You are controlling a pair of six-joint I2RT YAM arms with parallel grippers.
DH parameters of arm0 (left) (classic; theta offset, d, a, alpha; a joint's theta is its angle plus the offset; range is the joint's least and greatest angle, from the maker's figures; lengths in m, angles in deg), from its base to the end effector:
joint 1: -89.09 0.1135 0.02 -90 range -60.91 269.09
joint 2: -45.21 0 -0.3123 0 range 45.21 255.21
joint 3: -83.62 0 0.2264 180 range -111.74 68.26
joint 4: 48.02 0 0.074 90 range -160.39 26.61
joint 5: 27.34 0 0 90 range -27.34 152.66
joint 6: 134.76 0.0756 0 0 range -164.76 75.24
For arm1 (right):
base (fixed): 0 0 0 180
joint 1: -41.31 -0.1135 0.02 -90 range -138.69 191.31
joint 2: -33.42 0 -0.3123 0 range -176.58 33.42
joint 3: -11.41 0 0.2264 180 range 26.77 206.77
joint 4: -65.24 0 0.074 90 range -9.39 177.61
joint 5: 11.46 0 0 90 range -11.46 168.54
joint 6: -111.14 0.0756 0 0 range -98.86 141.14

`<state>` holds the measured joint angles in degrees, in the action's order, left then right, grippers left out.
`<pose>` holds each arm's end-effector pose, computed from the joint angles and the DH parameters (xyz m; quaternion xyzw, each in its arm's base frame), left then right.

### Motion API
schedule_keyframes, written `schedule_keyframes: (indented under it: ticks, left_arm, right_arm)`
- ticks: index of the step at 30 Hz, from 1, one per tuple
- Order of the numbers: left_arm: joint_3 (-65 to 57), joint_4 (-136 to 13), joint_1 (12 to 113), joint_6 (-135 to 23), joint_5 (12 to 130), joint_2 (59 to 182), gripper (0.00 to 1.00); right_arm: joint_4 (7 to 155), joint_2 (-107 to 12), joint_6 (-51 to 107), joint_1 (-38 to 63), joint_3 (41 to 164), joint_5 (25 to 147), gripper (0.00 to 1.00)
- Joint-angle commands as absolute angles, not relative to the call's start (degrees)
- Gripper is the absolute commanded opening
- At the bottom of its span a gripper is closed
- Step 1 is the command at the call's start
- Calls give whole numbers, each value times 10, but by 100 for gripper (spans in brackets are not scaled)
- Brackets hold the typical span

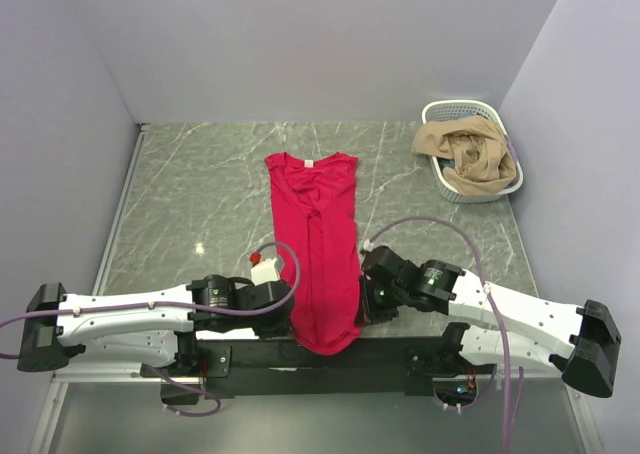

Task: Fold and stack the t-shirts
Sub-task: Fold the tshirt

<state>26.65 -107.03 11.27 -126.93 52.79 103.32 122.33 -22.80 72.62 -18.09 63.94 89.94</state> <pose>0.0454 -0.1490 0.2454 -0.0587 0.9611 -0.2383 0.1264 0.0607 0.1321 0.2292 -0.0915 0.9589 0.2612 0.0632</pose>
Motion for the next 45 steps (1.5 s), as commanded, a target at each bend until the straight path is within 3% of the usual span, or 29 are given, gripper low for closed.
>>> schedule_keyframes:
  ticks: [1,5,10,18,24,28,31,33,38,45]
  left_arm:
    - [193,-1139,111,-1260,421,1037,15]
    - [145,-1162,149,-1223,377,1065,19]
    - [126,-1141,209,-1166,356,1102,14]
    - [139,-1011,339,-1049,394,1136,15]
    - [161,-942,336,-999,541,1178,25]
    - [210,-951,283,-1045,586,1157,43]
    - [243,-970,254,-1093,588,1114,48]
    - [255,-966,239,-1125,591,1073,62]
    - [324,-883,207,-1162,622,996,69]
    - [366,-850,164,-1223,612,981,68]
  right_arm:
    - [1251,-241,686,-182,717,789,0]
    - [1240,-286,654,-164,747,744,0]
    - [1213,-328,607,-117,764,713,0]
    - [1161,-404,528,-17,799,756,0]
    - [1139,-429,531,-15,781,808,0]
    - [1147,-409,535,-15,768,805,0]
    - [1153,-394,538,-15,762,800,0]
    - [1153,-388,543,-16,755,799,0]
    - [1154,-368,551,-16,741,796,0]
    - [1167,-322,561,-16,703,797,0]
